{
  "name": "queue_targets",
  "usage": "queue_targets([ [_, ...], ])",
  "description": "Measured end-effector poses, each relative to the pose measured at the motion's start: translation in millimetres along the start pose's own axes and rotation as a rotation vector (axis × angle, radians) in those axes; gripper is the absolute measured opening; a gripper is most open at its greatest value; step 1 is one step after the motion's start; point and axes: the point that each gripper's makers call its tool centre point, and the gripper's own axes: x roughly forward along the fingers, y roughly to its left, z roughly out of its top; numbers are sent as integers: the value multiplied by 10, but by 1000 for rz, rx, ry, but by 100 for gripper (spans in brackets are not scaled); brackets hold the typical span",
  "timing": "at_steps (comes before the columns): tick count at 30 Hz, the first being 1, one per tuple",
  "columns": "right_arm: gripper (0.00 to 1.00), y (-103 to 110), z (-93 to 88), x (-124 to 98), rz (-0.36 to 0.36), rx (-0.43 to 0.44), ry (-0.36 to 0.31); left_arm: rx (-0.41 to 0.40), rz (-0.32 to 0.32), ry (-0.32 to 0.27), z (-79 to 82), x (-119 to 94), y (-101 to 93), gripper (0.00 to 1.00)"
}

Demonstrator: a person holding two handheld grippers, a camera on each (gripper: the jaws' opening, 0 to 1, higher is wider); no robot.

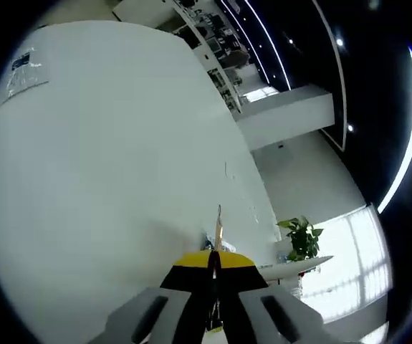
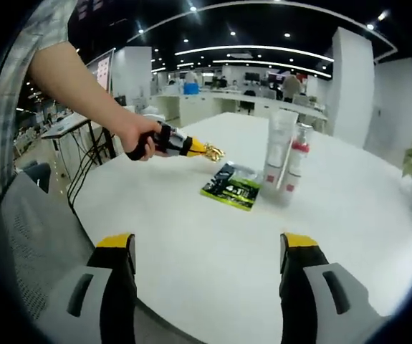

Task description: Arrange the skincare products in the storage area until every visible bottle or jar stands upright without overlapping.

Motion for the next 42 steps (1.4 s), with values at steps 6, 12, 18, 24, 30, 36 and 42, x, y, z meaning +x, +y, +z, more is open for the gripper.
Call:
queue_targets([
  [6, 79, -6, -27, -1, -4, -17, 10, 29, 70, 44, -14, 56, 146, 1],
  [12, 77, -3, -50, 1, -3, -27, 21, 83, 164, 82, 2, 58, 281, 2],
  [18, 77, -34, -76, 1, -14, -26, 31, 209, 222, 184, -77, 54, 351, 3],
  [24, 77, -34, -96, 8, -15, -30, 41, 305, 272, 230, -82, 79, 311, 3],
  [30, 77, -32, -102, 9, -15, -35, 46, 341, 300, 231, -100, 44, 344, 3],
  [36, 76, -38, -122, 12, -20, -41, 57, 337, 315, 218, -41, 33, 372, 3],
  [42, 75, -38, -120, 13, -20, -43, 58, 395, 352, 241, -26, -8, 383, 4],
])
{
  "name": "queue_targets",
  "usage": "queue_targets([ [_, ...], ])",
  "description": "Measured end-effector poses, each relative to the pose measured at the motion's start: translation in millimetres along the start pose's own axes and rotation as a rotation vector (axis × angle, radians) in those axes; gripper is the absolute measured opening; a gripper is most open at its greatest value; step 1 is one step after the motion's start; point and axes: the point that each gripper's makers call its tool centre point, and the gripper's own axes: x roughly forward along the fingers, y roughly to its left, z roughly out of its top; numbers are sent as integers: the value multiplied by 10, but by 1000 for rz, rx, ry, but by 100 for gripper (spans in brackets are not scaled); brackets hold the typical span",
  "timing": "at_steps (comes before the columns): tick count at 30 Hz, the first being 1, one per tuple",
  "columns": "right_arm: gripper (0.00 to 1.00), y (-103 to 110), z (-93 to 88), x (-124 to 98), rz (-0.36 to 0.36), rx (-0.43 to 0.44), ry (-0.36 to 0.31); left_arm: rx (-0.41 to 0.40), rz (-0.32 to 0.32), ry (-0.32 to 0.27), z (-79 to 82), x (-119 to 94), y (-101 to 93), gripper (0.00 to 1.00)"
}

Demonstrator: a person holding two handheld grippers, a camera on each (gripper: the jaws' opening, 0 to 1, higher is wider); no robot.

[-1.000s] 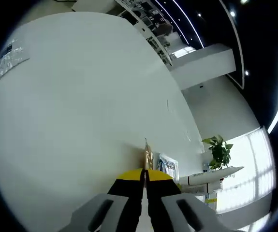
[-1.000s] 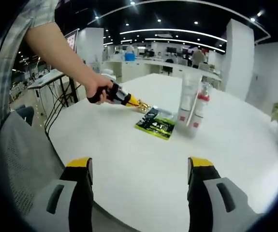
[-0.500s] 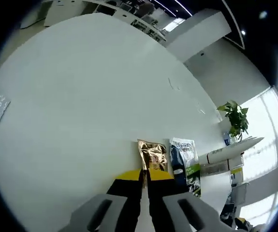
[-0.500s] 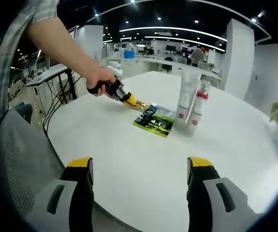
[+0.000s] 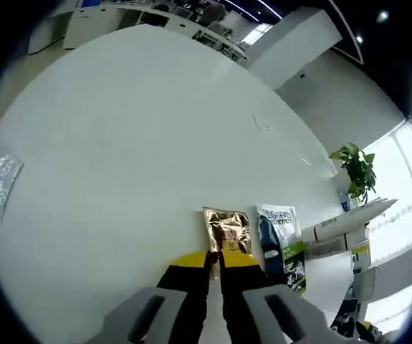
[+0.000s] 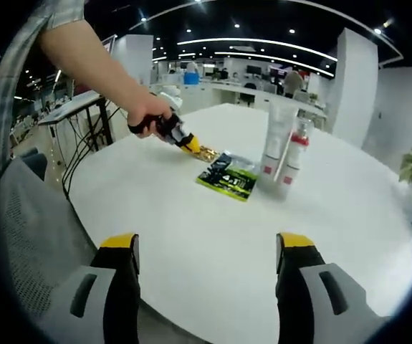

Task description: Arrange the skincare products in the storage area until every visible bottle or jar stands upright without overlapping.

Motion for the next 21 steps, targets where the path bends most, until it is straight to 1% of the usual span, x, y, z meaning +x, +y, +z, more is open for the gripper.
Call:
queue_targets([
  [3, 75, 4, -17, 6, 1, -6, 10, 30, 18, 15, 16, 4, 26, 6],
  [9, 75, 0, -13, 3, 0, -8, 8, 73, 51, 12, 38, -34, 58, 12],
  [11, 75, 3, -15, 5, 1, -8, 8, 96, 69, 8, 63, -47, 93, 14],
  [12, 75, 5, -17, 5, 1, -8, 10, 112, 92, 8, 76, -63, 139, 16],
  [14, 75, 5, -20, 5, 1, -11, 10, 140, 95, -8, 145, -91, 175, 23],
  [15, 75, 6, -20, 5, 1, -11, 11, 152, 86, -17, 181, -107, 175, 24],
  [16, 75, 5, -22, 6, 1, -12, 13, 187, 39, -49, 274, -126, 129, 23],
  [17, 74, 3, -25, 7, 0, -13, 14, 181, 55, -37, 288, -171, 165, 23],
  [18, 74, 3, -26, 6, -1, -13, 16, 215, 58, -40, 343, -201, 192, 24],
  [19, 74, 1, -24, 5, -2, -13, 15, 267, 77, -52, 446, -263, 262, 27],
  [20, 74, -1, -25, 7, -3, -13, 16, 295, 111, -46, 512, -332, 350, 30],
  [21, 74, -1, -27, 7, -3, -13, 17, 321, 132, -45, 559, -391, 402, 33],
])
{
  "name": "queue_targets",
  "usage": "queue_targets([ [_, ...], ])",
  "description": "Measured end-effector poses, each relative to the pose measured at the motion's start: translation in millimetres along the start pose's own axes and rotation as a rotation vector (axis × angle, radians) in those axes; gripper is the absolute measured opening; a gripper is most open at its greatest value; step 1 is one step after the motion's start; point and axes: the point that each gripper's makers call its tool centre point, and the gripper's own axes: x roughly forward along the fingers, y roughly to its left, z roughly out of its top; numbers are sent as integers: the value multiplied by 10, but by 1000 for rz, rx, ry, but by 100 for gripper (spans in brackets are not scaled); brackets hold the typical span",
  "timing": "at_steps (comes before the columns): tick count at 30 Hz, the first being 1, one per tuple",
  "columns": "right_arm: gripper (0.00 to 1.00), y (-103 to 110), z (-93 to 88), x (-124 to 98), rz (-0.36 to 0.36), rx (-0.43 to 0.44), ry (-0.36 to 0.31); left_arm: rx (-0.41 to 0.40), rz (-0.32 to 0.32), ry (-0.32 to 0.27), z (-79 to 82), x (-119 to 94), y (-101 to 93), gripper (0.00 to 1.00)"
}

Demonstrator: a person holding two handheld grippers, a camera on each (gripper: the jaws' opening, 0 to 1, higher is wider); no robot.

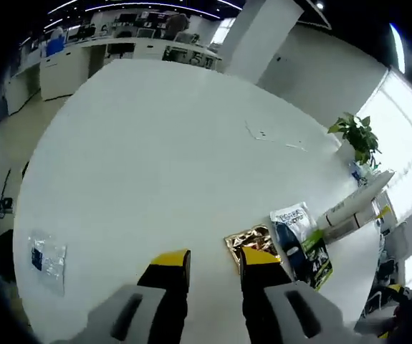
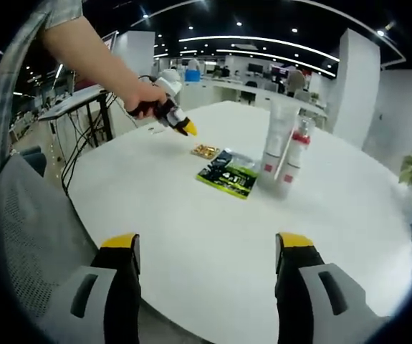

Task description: Arrange the skincare products in the storage area until every visible bottle or jar stands upright without overlapping.

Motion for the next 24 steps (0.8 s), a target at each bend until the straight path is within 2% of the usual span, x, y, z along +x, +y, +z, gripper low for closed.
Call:
queue_targets([
  [4, 74, 7, -6, 4, 3, -4, 4, 44, 89, 7, 140, -162, 443, 48],
  [8, 74, 8, -19, 10, 3, -5, 10, 61, 164, 10, 217, -297, 801, 57],
  [10, 74, 9, -23, 11, 4, -8, 12, 72, 193, 21, 200, -355, 906, 63],
  [12, 74, 11, -27, 12, 5, -8, 14, 113, 237, 64, 143, -419, 1050, 67],
  [15, 74, 10, -30, 15, 4, -10, 16, 182, 312, 136, 67, -464, 1345, 68],
  [21, 74, 18, -42, 23, 7, -13, 26, 235, 334, 212, -88, -390, 1586, 67],
  [24, 73, 15, -49, 27, 6, -15, 31, 225, 332, 233, -148, -361, 1672, 64],
])
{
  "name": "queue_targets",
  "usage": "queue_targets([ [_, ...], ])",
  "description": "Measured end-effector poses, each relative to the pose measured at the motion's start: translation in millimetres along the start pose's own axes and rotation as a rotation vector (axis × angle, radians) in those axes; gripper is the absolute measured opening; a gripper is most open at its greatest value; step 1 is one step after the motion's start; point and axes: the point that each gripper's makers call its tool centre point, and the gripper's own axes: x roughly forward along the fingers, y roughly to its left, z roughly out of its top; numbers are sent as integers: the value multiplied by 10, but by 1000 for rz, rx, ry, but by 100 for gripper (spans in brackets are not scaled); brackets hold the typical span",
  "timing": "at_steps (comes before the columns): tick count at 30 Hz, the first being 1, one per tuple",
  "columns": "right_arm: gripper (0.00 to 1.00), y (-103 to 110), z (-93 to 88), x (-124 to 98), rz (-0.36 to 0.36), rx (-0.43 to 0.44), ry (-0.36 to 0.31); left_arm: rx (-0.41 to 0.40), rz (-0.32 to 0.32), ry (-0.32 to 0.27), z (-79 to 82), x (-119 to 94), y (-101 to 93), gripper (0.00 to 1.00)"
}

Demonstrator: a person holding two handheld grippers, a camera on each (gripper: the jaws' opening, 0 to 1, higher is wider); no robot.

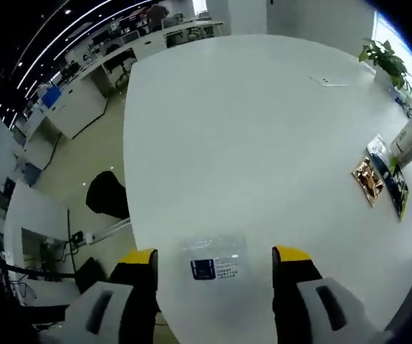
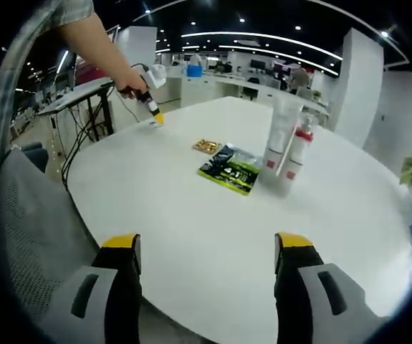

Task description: Arrange the skincare products in the storage area until every visible bottle or jar stands upright without overlapping.

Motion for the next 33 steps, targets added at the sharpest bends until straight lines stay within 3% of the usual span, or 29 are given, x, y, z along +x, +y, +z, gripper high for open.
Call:
queue_targets([
  [5, 73, -5, -13, 4, -3, -1, 8, -29, 8, 3, -51, 40, 67, 61],
  [15, 72, 19, -31, 9, 9, -8, 18, -67, -21, -14, -133, 60, 25, 56],
  [18, 72, 32, -35, 14, 13, -16, 22, -111, -107, -28, -130, 53, -151, 43],
  [19, 72, 35, -35, 15, 14, -16, 22, -135, -76, -35, -124, 49, -117, 43],
  [20, 72, 37, -37, 15, 16, -17, 22, -98, -77, -31, -136, 16, -126, 42],
  [27, 71, 35, -37, 15, 15, -15, 21, -101, -80, -18, -143, 10, -104, 41],
  [33, 71, 33, -24, 13, 14, -15, 15, -75, -86, -4, -167, -33, -220, 41],
])
